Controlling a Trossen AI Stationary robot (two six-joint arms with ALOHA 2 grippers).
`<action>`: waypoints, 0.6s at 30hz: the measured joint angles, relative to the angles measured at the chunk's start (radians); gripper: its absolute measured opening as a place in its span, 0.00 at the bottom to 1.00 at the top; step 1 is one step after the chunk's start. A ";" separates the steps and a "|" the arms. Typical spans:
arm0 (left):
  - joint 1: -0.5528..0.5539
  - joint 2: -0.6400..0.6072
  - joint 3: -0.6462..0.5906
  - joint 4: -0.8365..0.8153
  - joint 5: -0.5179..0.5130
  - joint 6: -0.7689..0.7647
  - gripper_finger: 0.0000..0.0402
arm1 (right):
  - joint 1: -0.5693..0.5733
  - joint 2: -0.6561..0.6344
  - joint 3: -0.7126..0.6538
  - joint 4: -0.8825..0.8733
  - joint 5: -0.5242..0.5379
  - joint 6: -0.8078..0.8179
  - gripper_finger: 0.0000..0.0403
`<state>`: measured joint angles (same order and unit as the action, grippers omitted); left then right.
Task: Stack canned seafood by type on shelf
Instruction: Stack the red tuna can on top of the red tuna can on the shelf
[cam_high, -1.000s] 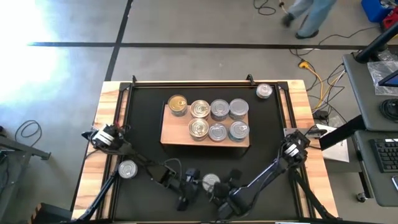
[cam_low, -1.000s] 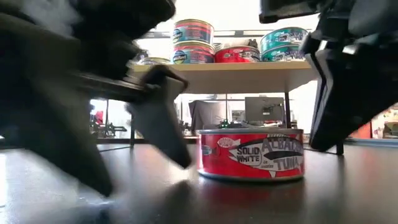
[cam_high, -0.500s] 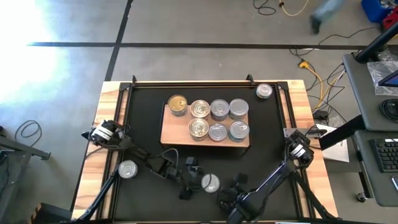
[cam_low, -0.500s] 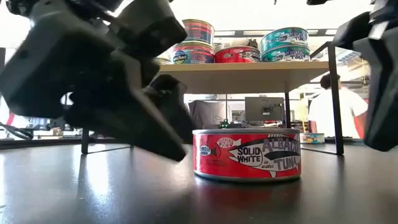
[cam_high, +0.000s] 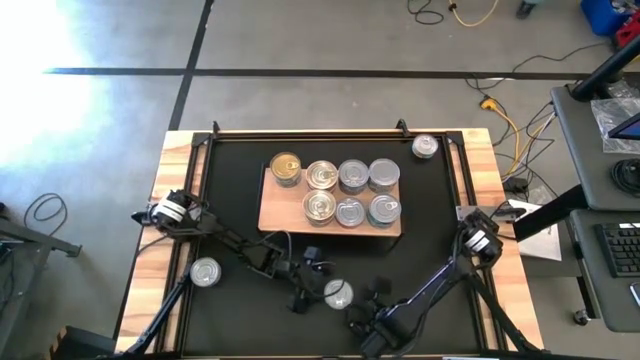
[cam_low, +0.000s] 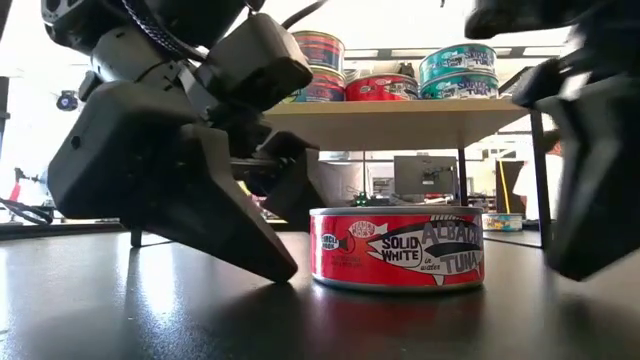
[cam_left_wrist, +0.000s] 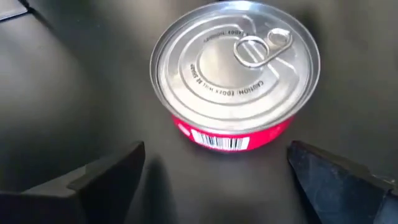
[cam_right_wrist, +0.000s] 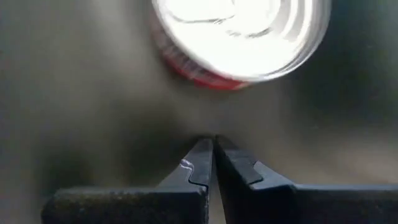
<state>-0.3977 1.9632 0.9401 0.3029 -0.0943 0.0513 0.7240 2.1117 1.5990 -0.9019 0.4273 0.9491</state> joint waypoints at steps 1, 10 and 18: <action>0.000 0.006 0.000 0.016 0.008 0.000 0.97 | -0.006 0.000 -0.001 0.000 0.003 -0.009 0.03; -0.002 0.107 -0.033 0.339 0.028 -0.059 0.97 | -0.038 0.000 -0.001 0.010 0.010 -0.112 0.03; -0.049 0.255 -0.033 0.633 -0.061 -0.185 0.98 | -0.056 0.000 -0.001 0.005 -0.023 -0.142 0.03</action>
<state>-0.4468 2.2187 0.9074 0.9363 -0.1555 -0.1337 0.6679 2.1117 1.5982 -0.8972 0.4044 0.8067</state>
